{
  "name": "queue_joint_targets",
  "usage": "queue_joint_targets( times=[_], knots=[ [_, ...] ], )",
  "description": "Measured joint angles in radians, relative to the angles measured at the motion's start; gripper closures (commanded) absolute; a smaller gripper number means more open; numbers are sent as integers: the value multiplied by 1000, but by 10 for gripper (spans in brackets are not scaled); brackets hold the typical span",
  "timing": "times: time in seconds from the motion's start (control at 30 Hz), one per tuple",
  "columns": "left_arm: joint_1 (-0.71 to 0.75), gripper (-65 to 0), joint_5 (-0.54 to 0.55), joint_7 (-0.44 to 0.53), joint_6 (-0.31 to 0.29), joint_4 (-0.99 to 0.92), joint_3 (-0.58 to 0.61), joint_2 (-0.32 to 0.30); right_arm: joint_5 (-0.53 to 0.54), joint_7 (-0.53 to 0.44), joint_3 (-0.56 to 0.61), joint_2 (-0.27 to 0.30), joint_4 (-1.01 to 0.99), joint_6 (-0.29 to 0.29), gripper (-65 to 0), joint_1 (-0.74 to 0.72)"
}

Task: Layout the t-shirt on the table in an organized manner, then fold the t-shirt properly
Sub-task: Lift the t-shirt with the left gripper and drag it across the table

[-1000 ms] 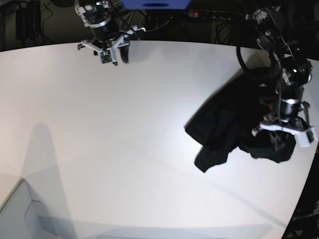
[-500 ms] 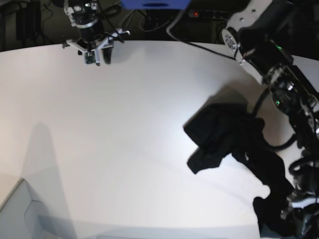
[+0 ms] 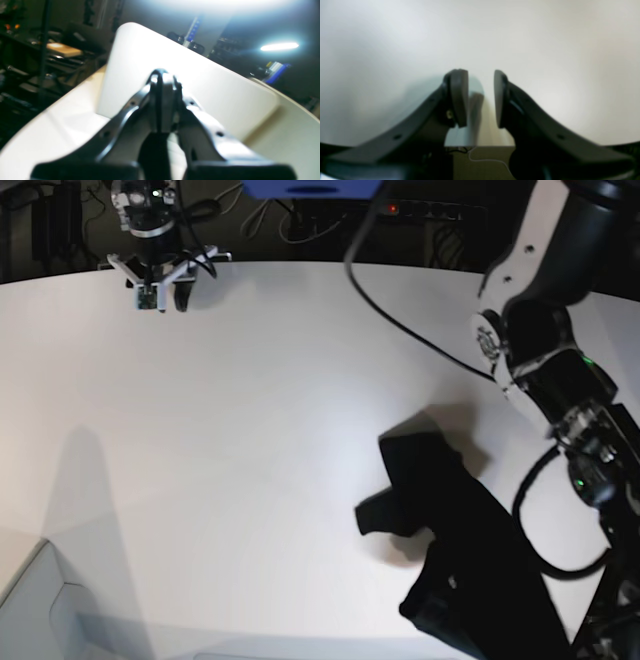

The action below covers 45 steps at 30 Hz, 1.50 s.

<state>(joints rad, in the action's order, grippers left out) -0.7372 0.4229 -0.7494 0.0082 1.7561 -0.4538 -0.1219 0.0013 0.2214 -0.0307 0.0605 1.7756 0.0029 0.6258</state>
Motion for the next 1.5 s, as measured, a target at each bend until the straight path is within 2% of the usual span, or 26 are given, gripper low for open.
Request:
queue_joint_targets(
  times=[0.1,0.2,0.33,0.5,0.6,0.83,0.93,1.07,1.13,1.27,1.43,1.5],
  knots=[
    [-101,-3,-11,54,11,-54,-15,-50,-1,3,-12,6,0,0,-185,1],
    [-154,-3,-3,50,4,-69,-11,-79,0,0,0,-3,1,0,-185,-5],
    [-194,-3,-8,24,4,-94,-8,-95,0,3,-2,3,1,0,-185,-5],
    [-163,-3,-3,50,2,-77,-1,-90,0,3,-2,0,1,0,-185,-7],
    [-40,-3,13,44,9,-54,60,-56,0,0,-2,0,1,0,-185,-8],
    [243,-3,37,29,7,27,249,99,0,0,-2,0,1,0,-185,-10],
    [335,-3,41,49,-2,36,354,150,0,3,-1,0,-1,0,-185,-11],
    [477,-14,37,21,0,21,523,214,0,1,-2,0,-1,0,-187,-11],
    [512,-55,35,33,-1,2,610,222,0,0,-3,0,-1,0,-189,-10],
    [559,-236,40,36,-3,-36,739,222,0,1,-6,3,-1,0,-190,-12],
    [626,-374,43,37,-4,-35,771,216,0,2,-6,3,-1,0,-190,-17],
    [648,-412,43,34,-5,-19,773,186,0,3,-6,3,-1,0,-190,-28]
  ],
)
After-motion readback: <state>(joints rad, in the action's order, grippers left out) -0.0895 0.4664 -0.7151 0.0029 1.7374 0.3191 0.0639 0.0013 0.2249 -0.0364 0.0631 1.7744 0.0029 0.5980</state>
